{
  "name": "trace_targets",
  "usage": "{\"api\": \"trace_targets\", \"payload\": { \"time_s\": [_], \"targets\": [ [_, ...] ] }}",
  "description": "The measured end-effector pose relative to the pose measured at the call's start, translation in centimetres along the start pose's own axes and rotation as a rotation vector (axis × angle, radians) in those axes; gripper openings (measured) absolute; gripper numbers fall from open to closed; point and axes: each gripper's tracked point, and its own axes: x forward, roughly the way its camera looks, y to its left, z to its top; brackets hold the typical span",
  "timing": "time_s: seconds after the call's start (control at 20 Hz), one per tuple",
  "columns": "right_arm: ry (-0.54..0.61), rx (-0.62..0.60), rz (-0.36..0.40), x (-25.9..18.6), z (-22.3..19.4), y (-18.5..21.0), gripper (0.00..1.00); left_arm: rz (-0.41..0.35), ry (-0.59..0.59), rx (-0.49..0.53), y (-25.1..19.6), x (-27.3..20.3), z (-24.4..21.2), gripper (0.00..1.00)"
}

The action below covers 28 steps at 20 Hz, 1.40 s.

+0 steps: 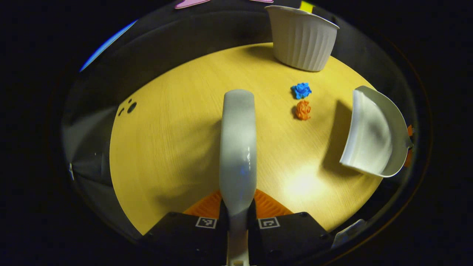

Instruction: Pick up the small broom and dustpan from the desktop, sweep the trash into the dustpan with the broom, and then empty the trash into the garbage bin.

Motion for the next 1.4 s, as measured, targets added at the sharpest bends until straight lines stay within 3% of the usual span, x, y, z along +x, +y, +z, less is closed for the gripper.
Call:
{"api": "trace_targets", "payload": {
  "time_s": [0.1,0.2,0.4,0.65,0.9,1.15,1.25,1.4],
  "targets": [
    [0.059,-0.017,0.007,0.3,0.1,-0.6,0.33,-0.002,-0.023,0.043,-0.2,0.6,2.6,0.25],
    [0.096,-0.014,0.014,0.9,0.4,-1.2,0.40,-0.010,-0.030,0.088,-0.7,1.5,4.8,0.27],
    [0.129,-0.007,0.028,1.8,0.9,-1.9,0.36,-0.033,-0.003,0.153,-2.2,4.0,7.7,0.26],
    [0.138,0.000,0.056,2.2,1.2,-2.0,0.40,-0.062,0.036,0.206,-4.2,6.4,8.5,0.24],
    [0.130,-0.011,0.078,3.0,1.7,-2.4,0.36,-0.132,0.046,0.245,-6.5,6.8,9.2,0.26],
    [0.113,-0.021,0.087,3.4,2.0,-2.7,0.37,-0.271,0.072,0.272,-10.1,5.6,8.5,0.27],
    [0.103,-0.023,0.089,3.6,1.9,-2.7,0.40,-0.350,0.110,0.247,-11.3,4.1,7.8,0.26],
    [0.087,-0.032,0.092,3.9,1.8,-2.8,0.36,-0.445,0.154,0.226,-13.7,2.8,6.6,0.24]
  ]
}}
